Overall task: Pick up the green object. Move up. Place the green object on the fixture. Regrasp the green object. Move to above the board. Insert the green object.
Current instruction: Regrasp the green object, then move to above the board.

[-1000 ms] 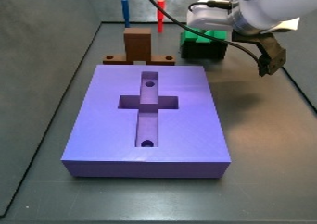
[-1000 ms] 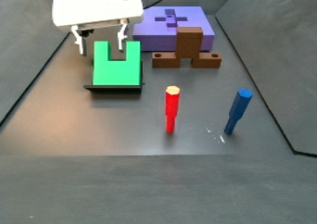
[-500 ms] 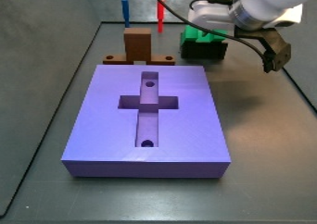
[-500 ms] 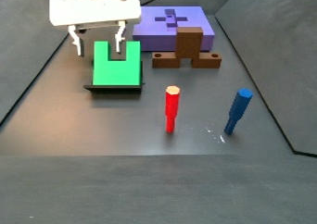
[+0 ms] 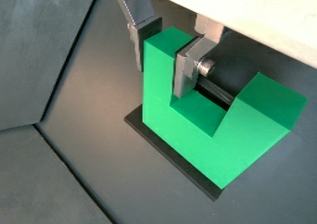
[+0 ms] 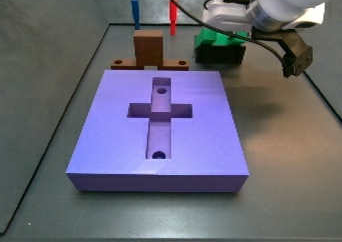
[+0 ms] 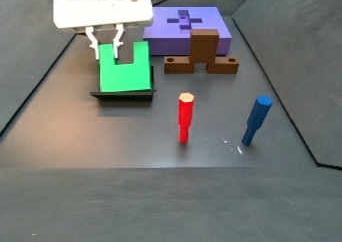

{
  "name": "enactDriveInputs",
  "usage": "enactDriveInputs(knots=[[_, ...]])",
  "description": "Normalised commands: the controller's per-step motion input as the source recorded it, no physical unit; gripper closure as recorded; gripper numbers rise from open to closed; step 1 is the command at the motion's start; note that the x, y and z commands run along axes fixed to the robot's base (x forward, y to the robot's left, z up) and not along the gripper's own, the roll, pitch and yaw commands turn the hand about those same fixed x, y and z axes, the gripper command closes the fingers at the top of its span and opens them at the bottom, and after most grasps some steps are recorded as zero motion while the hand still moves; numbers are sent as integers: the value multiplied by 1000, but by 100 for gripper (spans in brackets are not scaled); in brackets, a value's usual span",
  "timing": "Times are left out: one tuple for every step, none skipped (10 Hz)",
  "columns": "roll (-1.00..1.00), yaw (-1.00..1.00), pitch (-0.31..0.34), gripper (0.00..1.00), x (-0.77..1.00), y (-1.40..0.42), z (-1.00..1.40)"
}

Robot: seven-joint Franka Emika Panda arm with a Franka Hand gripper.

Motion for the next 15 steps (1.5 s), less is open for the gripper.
enactDriveInputs(knots=[[0,0,0,100,0,0,0],[0,0,0,100,0,0,0],[0,0,0,100,0,0,0],[0,0,0,100,0,0,0],[0,0,0,100,0,0,0],[0,0,0,100,0,0,0],[0,0,0,100,0,0,0],[0,0,0,100,0,0,0],[0,0,0,100,0,0,0],[0,0,0,100,0,0,0],[0,0,0,100,0,0,0],[0,0,0,100,0,0,0],[0,0,0,100,0,0,0],[0,0,0,100,0,0,0],[0,0,0,100,0,0,1400]])
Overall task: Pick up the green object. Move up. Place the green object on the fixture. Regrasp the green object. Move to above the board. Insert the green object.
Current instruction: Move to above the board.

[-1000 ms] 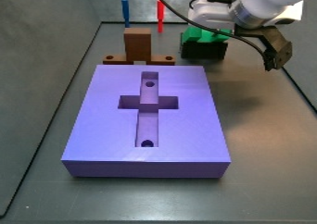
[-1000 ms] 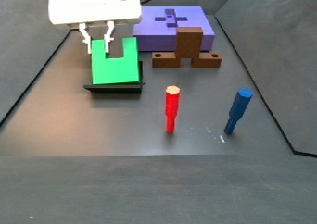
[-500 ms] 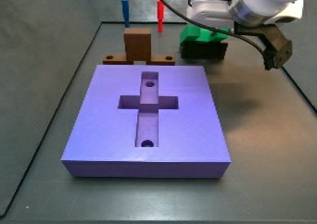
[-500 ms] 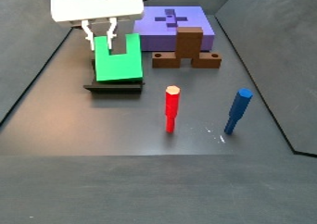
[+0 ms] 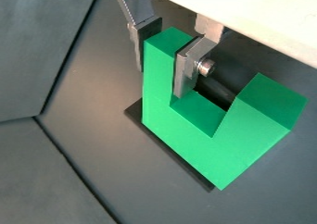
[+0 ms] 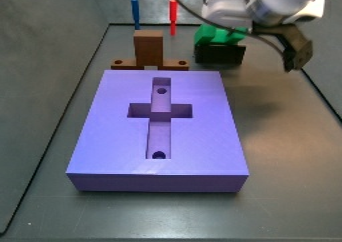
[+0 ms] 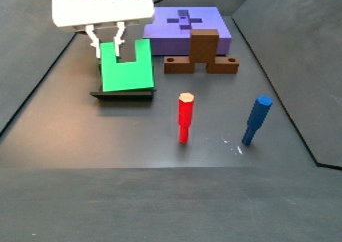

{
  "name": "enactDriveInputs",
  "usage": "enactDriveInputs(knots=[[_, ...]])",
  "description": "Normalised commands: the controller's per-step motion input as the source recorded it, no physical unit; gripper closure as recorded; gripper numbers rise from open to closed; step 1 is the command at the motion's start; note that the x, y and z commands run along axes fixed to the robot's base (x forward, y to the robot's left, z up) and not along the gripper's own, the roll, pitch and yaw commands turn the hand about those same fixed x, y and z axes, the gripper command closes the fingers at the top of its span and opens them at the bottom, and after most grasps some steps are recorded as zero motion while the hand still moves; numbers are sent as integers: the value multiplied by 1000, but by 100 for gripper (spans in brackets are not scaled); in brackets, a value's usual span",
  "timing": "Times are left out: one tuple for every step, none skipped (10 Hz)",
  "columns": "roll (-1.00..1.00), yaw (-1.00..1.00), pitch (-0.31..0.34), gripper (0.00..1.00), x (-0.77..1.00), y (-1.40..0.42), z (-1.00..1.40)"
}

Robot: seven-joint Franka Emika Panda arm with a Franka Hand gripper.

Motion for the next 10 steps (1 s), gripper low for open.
enactDriveInputs(knots=[[-8,-79,12,100,-29,-42,1400],[-53,-84,-4,100,-50,-43,1400],[-67,-47,-4,100,-68,-9,1400],[-48,-30,38,100,-66,-19,1400],[-11,-26,56,100,-41,-29,1400],[-7,-18,65,100,-36,-26,1400],[-18,-1,92,100,8,-15,549],[-11,9,102,100,27,-14,296],[-1000,-1,-13,100,-1168,-1400,279],[-1000,3,-18,100,-1176,-1400,282]])
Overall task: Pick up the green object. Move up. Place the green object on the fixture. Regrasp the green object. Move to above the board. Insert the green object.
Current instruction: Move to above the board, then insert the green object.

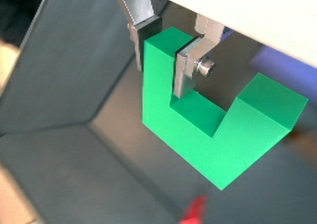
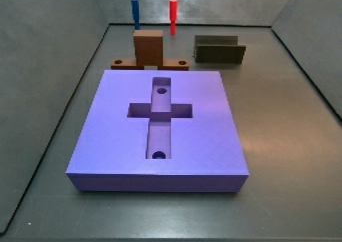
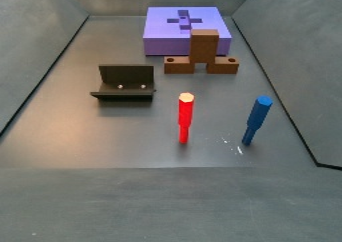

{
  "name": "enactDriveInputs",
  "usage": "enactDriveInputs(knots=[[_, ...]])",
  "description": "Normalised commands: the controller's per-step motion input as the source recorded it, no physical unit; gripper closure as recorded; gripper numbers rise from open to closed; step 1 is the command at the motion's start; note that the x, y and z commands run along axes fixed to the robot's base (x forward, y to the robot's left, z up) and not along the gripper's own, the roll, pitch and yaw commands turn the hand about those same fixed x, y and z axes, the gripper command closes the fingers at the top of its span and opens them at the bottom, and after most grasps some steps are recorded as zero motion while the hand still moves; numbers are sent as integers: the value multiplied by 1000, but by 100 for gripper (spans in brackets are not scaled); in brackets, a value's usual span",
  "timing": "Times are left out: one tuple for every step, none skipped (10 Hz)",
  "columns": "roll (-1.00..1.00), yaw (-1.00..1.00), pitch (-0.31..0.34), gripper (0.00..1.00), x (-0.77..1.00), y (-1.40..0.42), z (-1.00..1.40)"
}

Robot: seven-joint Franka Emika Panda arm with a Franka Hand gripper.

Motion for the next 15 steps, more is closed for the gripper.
enactDriveInputs(knots=[[-1000,13,-69,100,-1294,-1400,290],[-1000,16,-77,100,-1329,-1400,267],[-1000,19,-96,100,-1346,-1400,278],[-1000,17,-105,100,-1371,-1400,271],[-1000,13,-119,100,-605,-566,100],[-1000,11,-115,100,-372,-330,48],[-1000,-12,-79,100,-144,-122,24],[-960,-16,-86,100,-99,-89,26],[-649,-11,-82,100,-89,-21,-3],[-519,-13,-78,100,-82,-3,4],[-309,-9,-66,100,-65,2,3],[-240,-8,-57,100,-46,3,-6],[-56,0,0,100,0,0,-123],[-59,0,0,100,0,0,-123],[-51,0,0,100,0,0,-129]])
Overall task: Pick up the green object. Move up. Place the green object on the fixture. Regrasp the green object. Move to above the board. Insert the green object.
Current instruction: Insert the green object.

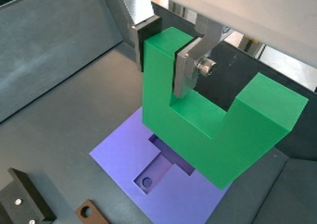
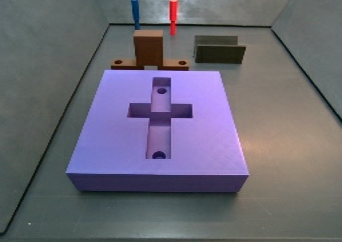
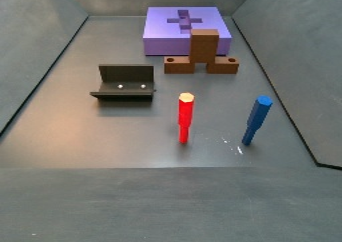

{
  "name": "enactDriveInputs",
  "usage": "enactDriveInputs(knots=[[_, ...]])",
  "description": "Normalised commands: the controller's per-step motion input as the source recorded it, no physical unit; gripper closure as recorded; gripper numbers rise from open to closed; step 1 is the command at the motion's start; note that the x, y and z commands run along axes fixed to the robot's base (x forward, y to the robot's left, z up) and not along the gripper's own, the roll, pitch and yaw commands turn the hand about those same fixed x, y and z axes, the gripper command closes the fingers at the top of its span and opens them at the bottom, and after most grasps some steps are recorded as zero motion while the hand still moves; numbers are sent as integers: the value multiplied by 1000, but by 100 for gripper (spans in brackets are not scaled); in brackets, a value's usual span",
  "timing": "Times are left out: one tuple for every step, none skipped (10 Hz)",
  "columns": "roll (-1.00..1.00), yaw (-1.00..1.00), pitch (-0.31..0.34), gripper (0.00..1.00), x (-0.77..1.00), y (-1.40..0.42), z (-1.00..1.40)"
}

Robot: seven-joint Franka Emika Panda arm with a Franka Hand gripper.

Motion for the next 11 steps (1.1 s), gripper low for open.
enactDriveInputs(knots=[[-29,0,0,100,0,0,-126],[-59,0,0,100,0,0,0],[-169,-11,-16,100,0,0,-11],[-430,-86,-130,100,23,89,-240],[-406,-106,-217,100,29,0,-277],[-416,-3,-227,100,60,0,-254],[-397,0,-211,100,106,0,-291],[-300,91,-159,100,154,51,-511],[-146,26,-107,100,186,0,-834],[-49,14,-47,100,314,0,-1000],[-23,46,-36,100,340,0,-1000]])
